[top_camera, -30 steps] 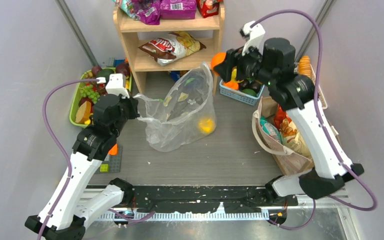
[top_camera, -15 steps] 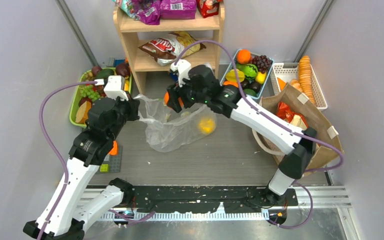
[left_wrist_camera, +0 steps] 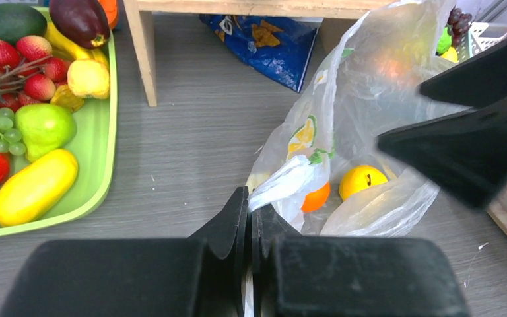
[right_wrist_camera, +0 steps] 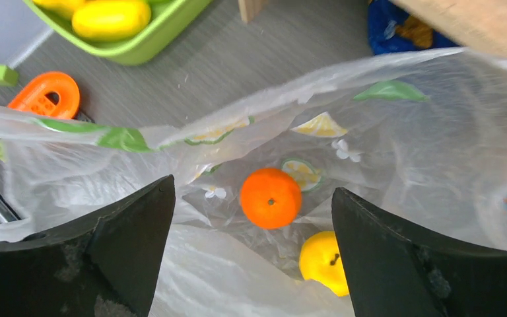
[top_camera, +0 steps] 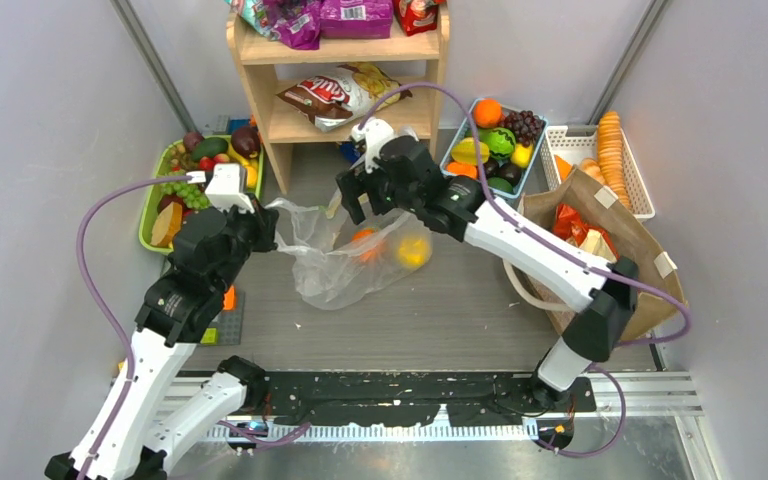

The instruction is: Place the mixed food into the grocery bags and tie them

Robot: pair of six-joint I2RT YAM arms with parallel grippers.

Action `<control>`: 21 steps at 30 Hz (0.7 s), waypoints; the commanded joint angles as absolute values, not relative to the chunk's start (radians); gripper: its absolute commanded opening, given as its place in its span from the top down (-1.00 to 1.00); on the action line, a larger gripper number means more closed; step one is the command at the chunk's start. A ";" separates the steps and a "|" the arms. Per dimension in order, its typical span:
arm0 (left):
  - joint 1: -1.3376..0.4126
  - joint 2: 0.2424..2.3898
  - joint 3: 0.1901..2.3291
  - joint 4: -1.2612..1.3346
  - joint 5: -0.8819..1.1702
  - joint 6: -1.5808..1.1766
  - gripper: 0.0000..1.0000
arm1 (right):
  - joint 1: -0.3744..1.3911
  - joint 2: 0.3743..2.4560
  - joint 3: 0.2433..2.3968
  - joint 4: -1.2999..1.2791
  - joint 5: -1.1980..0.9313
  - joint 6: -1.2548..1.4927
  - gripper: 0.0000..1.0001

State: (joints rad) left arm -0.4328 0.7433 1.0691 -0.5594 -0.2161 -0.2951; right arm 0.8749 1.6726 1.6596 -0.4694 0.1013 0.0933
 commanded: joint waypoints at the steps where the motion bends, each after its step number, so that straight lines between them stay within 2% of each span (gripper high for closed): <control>1: -0.437 0.712 1.041 -0.558 -0.232 -0.303 1.00 | 0.845 1.498 1.697 -0.454 0.212 0.091 -0.91; 6: -0.439 0.676 0.988 -0.568 -0.229 -0.309 1.00 | 0.683 1.366 1.648 -0.504 0.164 0.109 -0.93; 12: -0.439 0.664 0.938 -0.567 -0.207 -0.308 1.00 | 0.385 1.294 1.576 -0.521 0.052 0.123 -0.95; 16: -0.443 0.644 0.913 -0.530 -0.206 -0.291 1.00 | 0.207 1.349 1.580 -0.527 0.052 0.204 -0.98; 21: -0.448 0.623 0.873 -0.484 -0.200 -0.274 1.00 | 0.195 1.563 1.691 -0.587 0.057 -0.036 -1.00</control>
